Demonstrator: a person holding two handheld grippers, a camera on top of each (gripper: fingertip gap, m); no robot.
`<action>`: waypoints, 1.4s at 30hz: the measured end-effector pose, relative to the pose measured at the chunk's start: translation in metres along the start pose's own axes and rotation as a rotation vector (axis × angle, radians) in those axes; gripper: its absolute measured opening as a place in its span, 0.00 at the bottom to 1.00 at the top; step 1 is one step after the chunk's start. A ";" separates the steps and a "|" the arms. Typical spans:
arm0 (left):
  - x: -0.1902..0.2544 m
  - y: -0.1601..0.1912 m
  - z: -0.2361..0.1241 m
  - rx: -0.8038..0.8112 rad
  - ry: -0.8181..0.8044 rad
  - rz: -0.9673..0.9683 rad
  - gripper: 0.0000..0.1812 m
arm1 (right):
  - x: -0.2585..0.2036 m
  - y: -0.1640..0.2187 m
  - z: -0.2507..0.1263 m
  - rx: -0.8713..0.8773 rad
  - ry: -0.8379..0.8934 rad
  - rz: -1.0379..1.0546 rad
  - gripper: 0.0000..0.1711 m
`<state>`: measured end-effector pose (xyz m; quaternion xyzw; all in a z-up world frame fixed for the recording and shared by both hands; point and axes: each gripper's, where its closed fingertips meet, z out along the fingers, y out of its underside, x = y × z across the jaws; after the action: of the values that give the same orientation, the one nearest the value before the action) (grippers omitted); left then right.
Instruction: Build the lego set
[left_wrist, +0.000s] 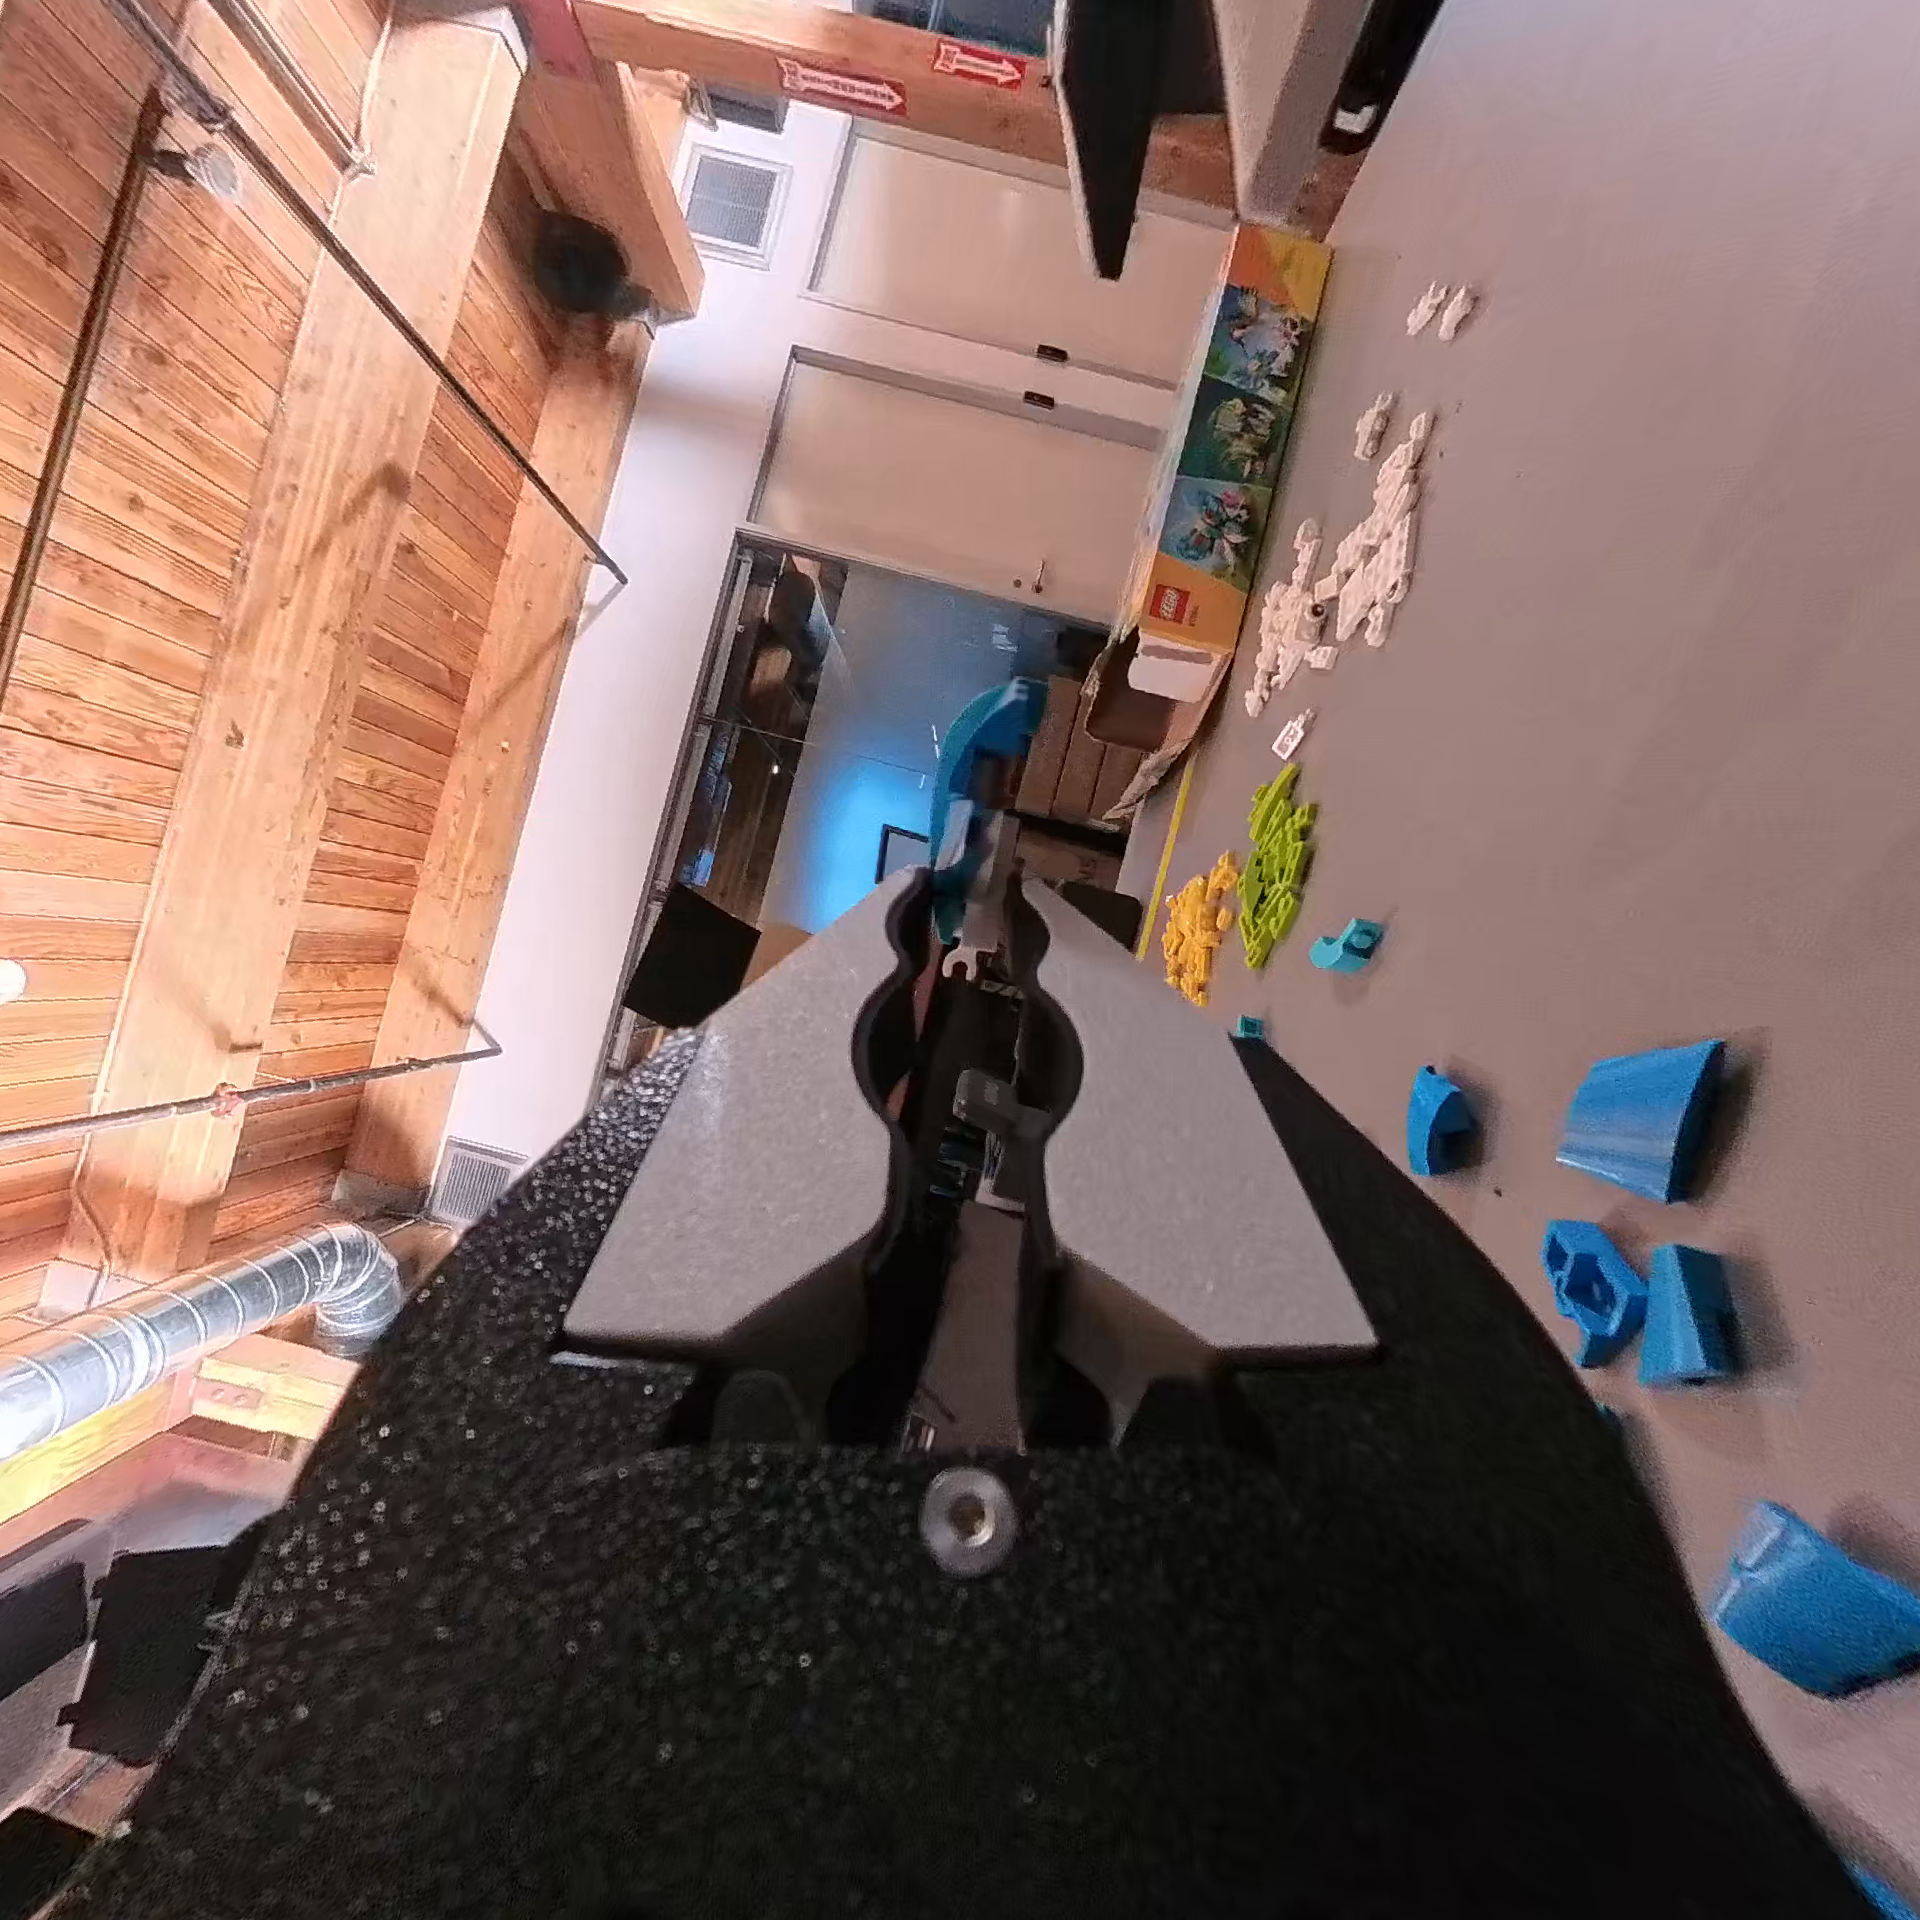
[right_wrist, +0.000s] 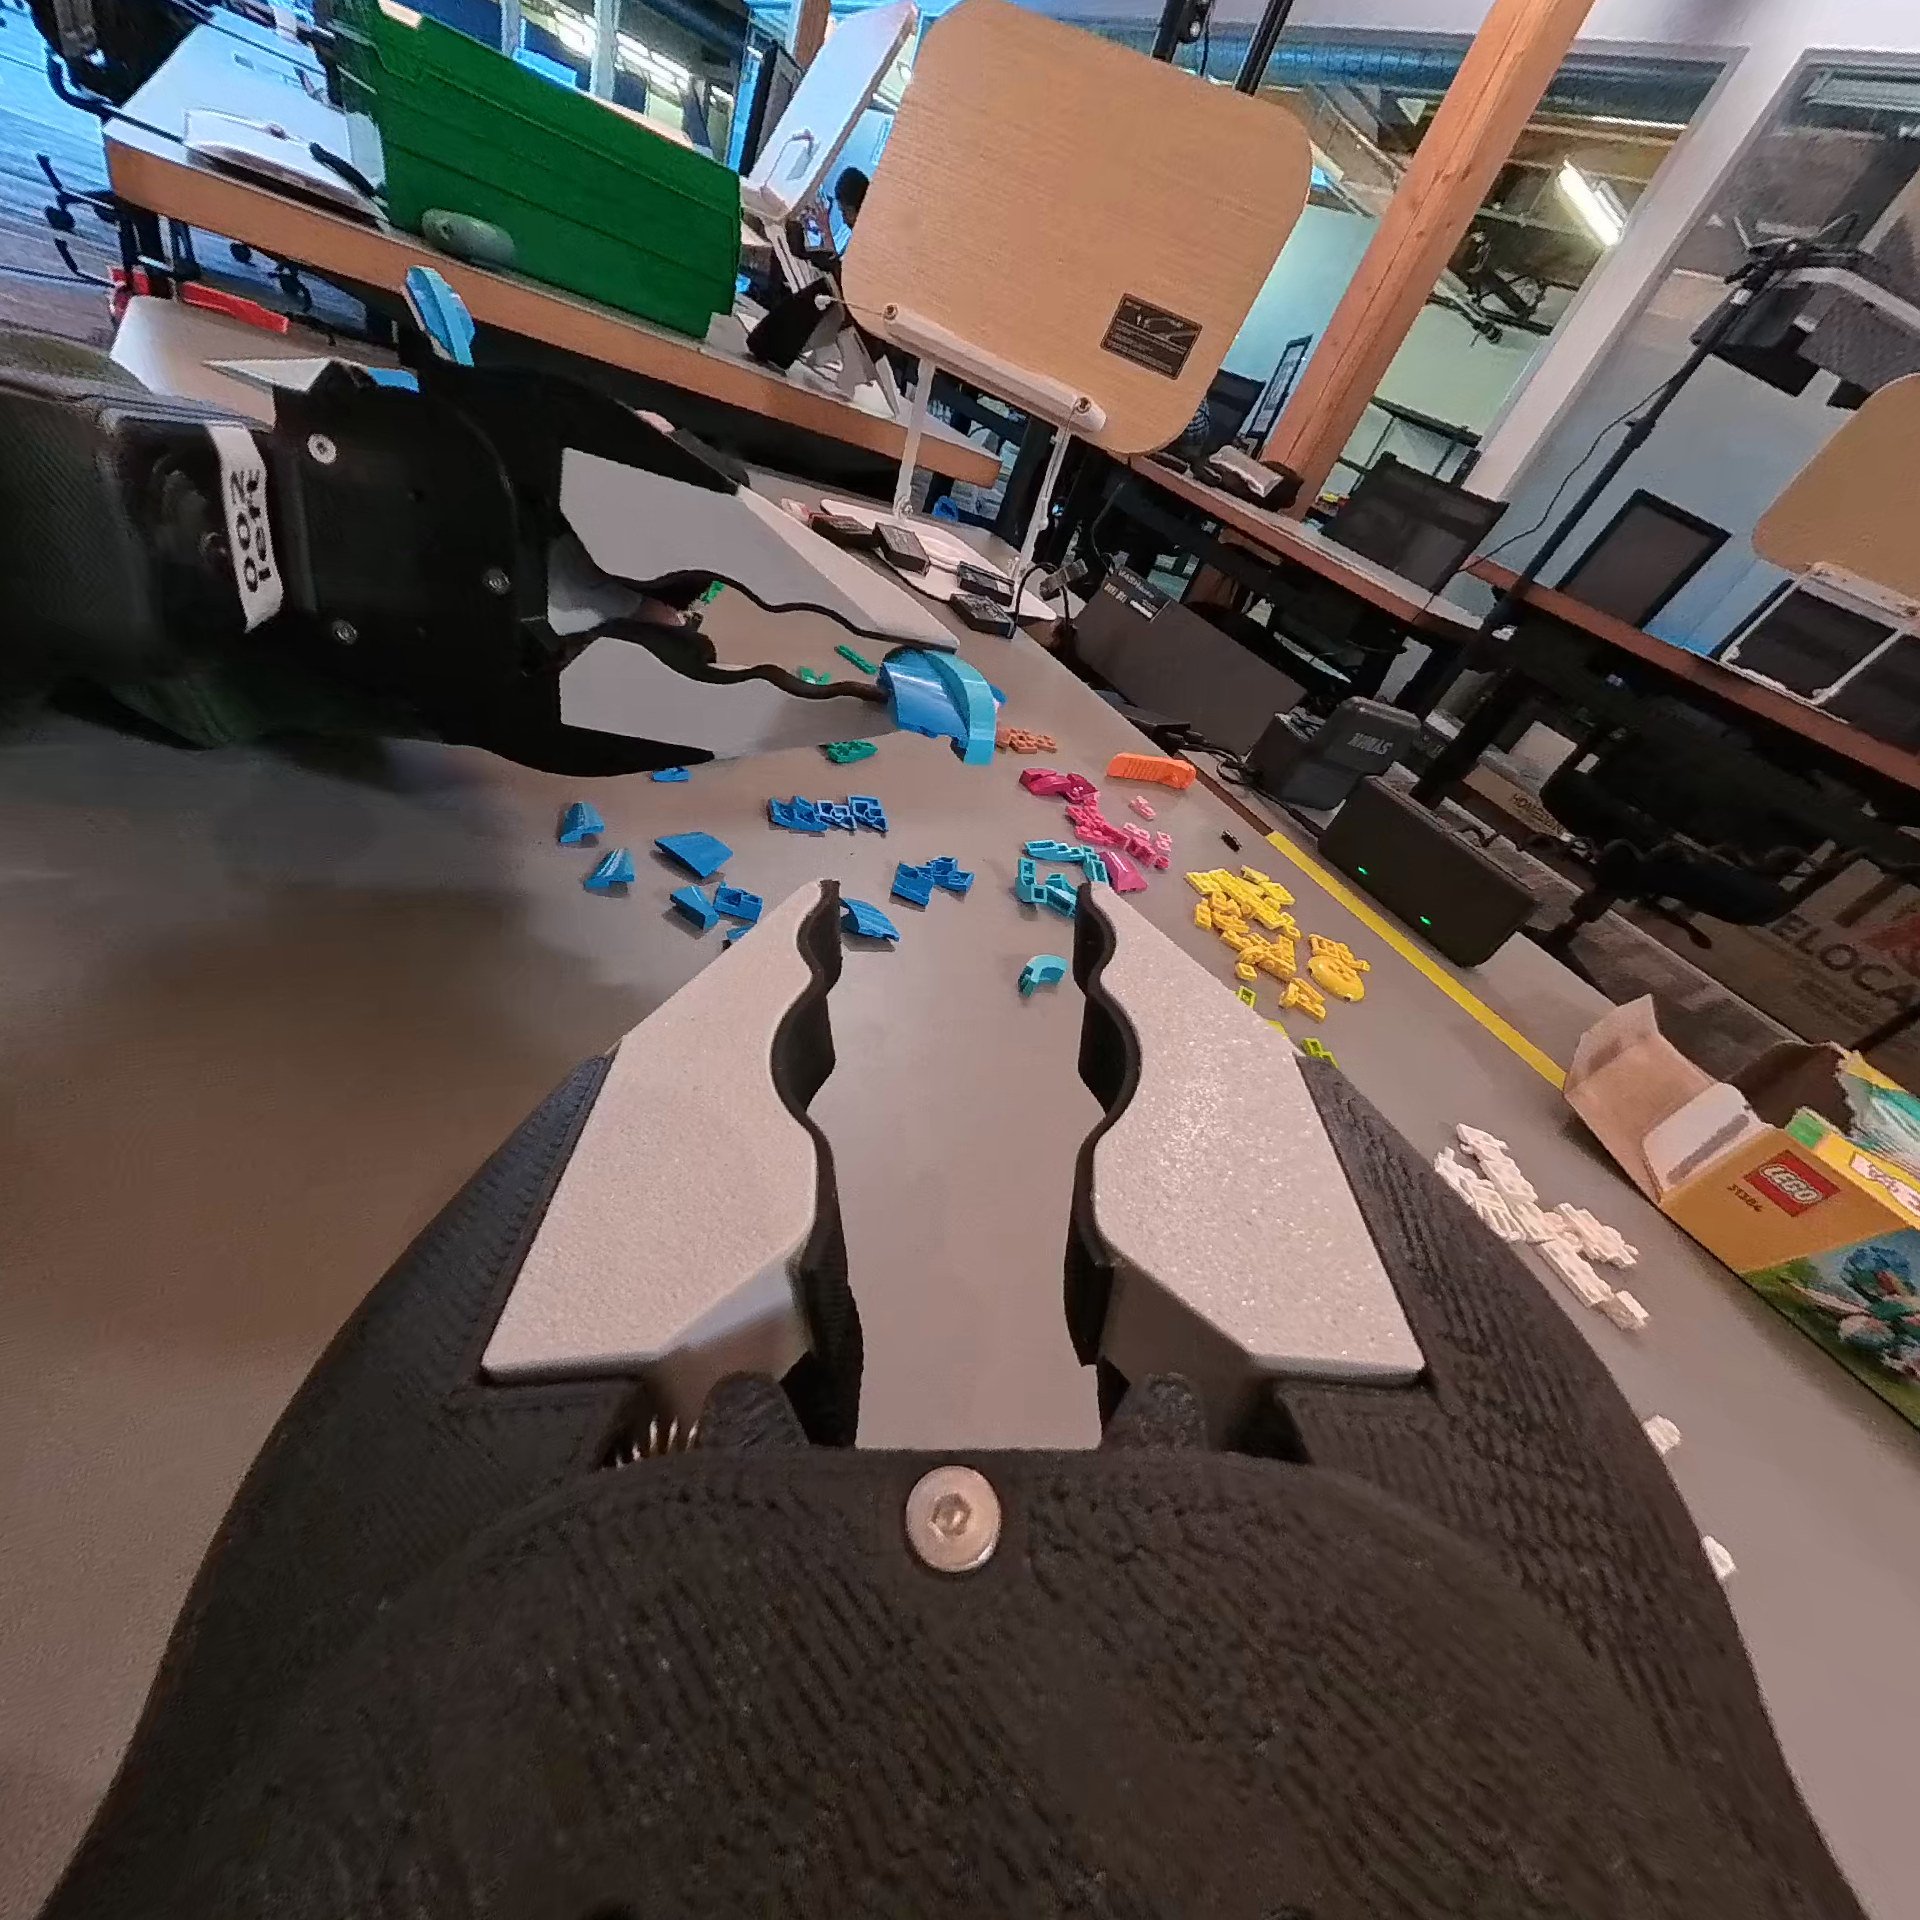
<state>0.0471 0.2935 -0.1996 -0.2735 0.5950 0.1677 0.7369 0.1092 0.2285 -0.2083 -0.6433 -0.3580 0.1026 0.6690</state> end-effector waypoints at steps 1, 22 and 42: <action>0.000 0.000 0.000 0.004 -0.001 -0.002 0.06 | 0.000 0.000 0.000 0.000 -0.001 0.002 0.25; 0.057 0.013 0.009 -0.101 0.416 -0.461 0.07 | -0.004 0.002 0.002 -0.006 -0.029 0.027 0.25; 0.017 -0.005 0.001 0.090 0.238 -0.454 0.06 | -0.008 -0.003 0.007 0.019 -0.076 0.057 0.25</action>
<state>0.0554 0.2888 -0.2147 -0.3848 0.6076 -0.0621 0.6920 0.0982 0.2284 -0.2092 -0.6424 -0.3636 0.1492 0.6579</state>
